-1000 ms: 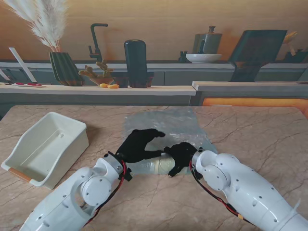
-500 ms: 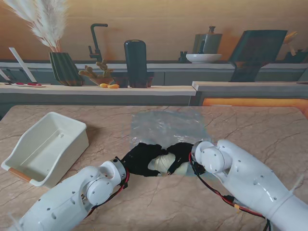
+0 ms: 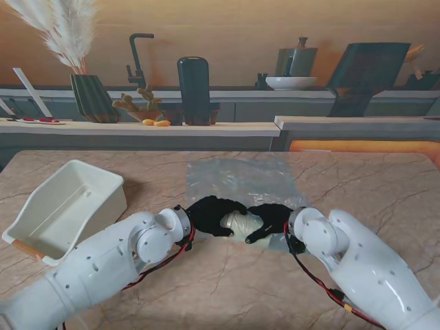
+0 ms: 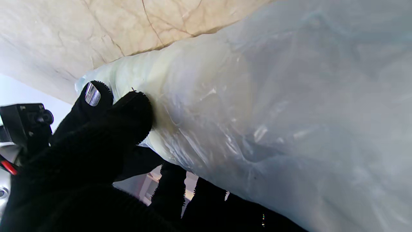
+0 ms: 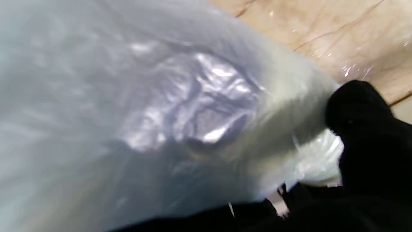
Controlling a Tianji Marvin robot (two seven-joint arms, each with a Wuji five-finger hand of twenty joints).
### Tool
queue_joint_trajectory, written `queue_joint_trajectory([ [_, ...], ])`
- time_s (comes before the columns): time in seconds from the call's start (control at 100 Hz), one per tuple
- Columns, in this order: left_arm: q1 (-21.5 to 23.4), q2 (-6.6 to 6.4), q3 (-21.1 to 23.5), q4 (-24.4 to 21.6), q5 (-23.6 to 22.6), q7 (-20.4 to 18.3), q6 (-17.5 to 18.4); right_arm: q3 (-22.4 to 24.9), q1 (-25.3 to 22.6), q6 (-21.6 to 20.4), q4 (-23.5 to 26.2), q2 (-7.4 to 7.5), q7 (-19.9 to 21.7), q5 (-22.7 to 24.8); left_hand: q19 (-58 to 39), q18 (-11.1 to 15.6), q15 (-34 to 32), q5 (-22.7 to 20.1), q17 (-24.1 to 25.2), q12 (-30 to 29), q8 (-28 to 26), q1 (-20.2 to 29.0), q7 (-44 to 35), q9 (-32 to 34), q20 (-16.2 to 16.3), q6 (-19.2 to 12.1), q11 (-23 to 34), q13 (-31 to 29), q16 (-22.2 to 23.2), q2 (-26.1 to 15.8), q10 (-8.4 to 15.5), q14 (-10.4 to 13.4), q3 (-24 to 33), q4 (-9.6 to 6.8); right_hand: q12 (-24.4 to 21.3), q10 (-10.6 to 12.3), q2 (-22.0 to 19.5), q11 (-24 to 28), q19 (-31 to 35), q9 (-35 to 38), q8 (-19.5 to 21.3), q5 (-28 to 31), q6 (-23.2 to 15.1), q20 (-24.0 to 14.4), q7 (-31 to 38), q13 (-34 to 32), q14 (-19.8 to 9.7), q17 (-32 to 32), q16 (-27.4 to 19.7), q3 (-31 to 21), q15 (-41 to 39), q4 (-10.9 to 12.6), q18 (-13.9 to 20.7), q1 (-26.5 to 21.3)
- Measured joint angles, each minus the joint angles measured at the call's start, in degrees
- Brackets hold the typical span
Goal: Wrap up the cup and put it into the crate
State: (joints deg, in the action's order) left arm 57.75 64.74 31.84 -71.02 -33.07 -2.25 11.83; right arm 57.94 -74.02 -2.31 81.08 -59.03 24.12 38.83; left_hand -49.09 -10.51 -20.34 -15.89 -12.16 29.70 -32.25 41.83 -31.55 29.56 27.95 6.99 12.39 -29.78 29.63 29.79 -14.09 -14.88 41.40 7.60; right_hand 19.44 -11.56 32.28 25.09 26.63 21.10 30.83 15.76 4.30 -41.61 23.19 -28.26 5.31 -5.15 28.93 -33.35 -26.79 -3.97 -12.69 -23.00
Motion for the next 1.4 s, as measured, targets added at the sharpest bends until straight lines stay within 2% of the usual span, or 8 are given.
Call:
queue_joint_trajectory([
  [0.08,-0.08,0.36,0.00,-0.29,0.48,-0.71,-1.97,4.33,-4.59,-2.82,1.13,-0.35,-7.39,1.84,-0.13,-0.12,-0.02,-0.26,-0.20,0.36,0.00,-0.18,-0.05,0.52,0.53,-0.47,-0.25,-0.54,0.34,0.01,0.00,-0.08,-0.01,0.32,-0.42,-0.08,0.05,-0.46,-0.33,-0.59,0.04,0.07,-0.65,0.03,-0.47,3.21,3.98,0.08,-4.89,-0.08,14.70,0.05,-0.14,0.22],
  [0.24,0.19,0.75,0.53,-2.72,3.84,-4.60,-9.02,10.70,-11.63,-13.37,3.86,-1.02,-21.42,13.11,-0.70,-0.41,-0.81,-1.21,-0.23,0.64,1.45,-0.14,-0.08,0.65,0.56,-2.24,-0.67,-0.74,0.41,0.01,1.00,-0.08,-1.48,1.20,-0.42,-0.84,0.06,-0.09,-0.72,-0.60,1.35,0.11,-1.07,0.13,-0.47,3.04,4.72,-0.84,-5.43,-1.38,15.89,0.17,-0.32,0.13],
  [0.44,1.39,2.42,2.62,-1.01,10.92,-4.08,-12.83,12.55,-16.04,-20.29,7.48,-0.87,-32.12,22.21,-0.72,-1.79,-7.02,-5.68,0.44,-3.66,5.52,-0.09,-0.27,6.17,-1.07,-2.98,-0.46,-3.76,1.34,-5.75,1.61,-0.80,-15.75,0.40,-0.27,-0.49,0.07,2.81,-0.78,0.09,2.74,0.15,-2.15,0.68,1.71,1.25,3.97,-3.54,-4.93,-1.14,14.35,0.18,-0.21,0.08],
  [0.59,3.13,4.04,4.28,0.46,13.52,-1.32,-14.87,10.54,-16.77,-18.12,8.77,0.23,-34.73,31.35,-0.71,-2.19,-7.73,-6.85,1.38,-4.05,6.17,0.27,0.01,7.50,-1.75,-3.03,0.76,-4.37,1.40,-11.59,1.68,-1.84,-24.64,0.00,-0.25,-0.48,0.13,2.88,-0.79,0.10,2.81,0.15,-1.79,0.77,1.74,1.25,3.88,-4.18,-4.53,-1.86,13.33,1.42,-0.21,0.08],
  [0.74,4.17,4.51,5.58,1.07,14.13,-0.78,-14.81,3.70,-14.48,-7.88,6.75,1.73,-38.01,36.68,-0.52,-2.20,-7.73,-7.60,2.09,-4.51,6.17,0.70,2.32,7.96,-2.34,-3.35,1.39,-4.37,0.81,-15.49,2.37,-1.92,-31.39,-0.12,-0.25,-1.40,0.15,5.01,-0.81,-1.23,2.77,0.15,0.54,1.43,1.75,1.32,3.75,-4.29,-4.42,-3.57,11.79,1.43,-0.21,0.08],
  [1.03,5.00,3.70,7.25,1.01,14.65,-2.73,-13.22,-5.89,-5.28,-3.18,-0.96,1.45,-33.87,31.60,3.70,-1.67,-4.67,-7.64,3.57,-5.84,6.17,0.94,6.17,7.98,-4.30,-0.97,2.11,-1.66,-0.75,-20.41,1.02,-1.97,-35.43,-0.36,0.23,-2.89,0.15,8.71,-0.87,-2.96,4.78,-5.91,8.62,1.59,-2.76,1.89,4.73,-4.69,-2.99,-5.00,6.35,1.50,-0.84,-2.14],
  [1.08,5.09,3.59,7.33,1.04,14.97,-2.74,-13.12,-9.05,-2.29,-2.93,-3.53,1.43,-34.26,29.98,4.26,-1.49,-4.32,-7.68,4.02,-5.85,6.62,0.17,6.71,7.96,-4.76,-0.49,2.16,-0.88,-1.15,-21.05,0.88,-1.97,-35.42,-1.11,0.12,-2.89,0.17,10.71,-0.53,-2.96,6.08,-5.92,9.34,1.71,-2.63,1.84,4.53,-5.81,-2.56,-6.99,4.33,3.93,-0.84,-4.96],
  [1.4,11.23,4.38,12.68,0.66,16.53,5.36,-9.99,-20.66,12.34,-8.66,-13.74,0.46,-29.08,17.46,9.59,-1.46,1.22,-3.98,9.75,-7.88,9.59,-3.04,10.27,-2.99,-6.39,1.63,2.76,8.95,-2.70,-20.89,1.07,-1.92,-41.28,-3.42,3.93,0.94,6.78,16.65,19.46,9.33,2.11,-5.84,7.82,3.62,15.33,-5.02,1.51,-12.82,3.45,-10.01,-6.54,6.55,4.46,-5.82],
])
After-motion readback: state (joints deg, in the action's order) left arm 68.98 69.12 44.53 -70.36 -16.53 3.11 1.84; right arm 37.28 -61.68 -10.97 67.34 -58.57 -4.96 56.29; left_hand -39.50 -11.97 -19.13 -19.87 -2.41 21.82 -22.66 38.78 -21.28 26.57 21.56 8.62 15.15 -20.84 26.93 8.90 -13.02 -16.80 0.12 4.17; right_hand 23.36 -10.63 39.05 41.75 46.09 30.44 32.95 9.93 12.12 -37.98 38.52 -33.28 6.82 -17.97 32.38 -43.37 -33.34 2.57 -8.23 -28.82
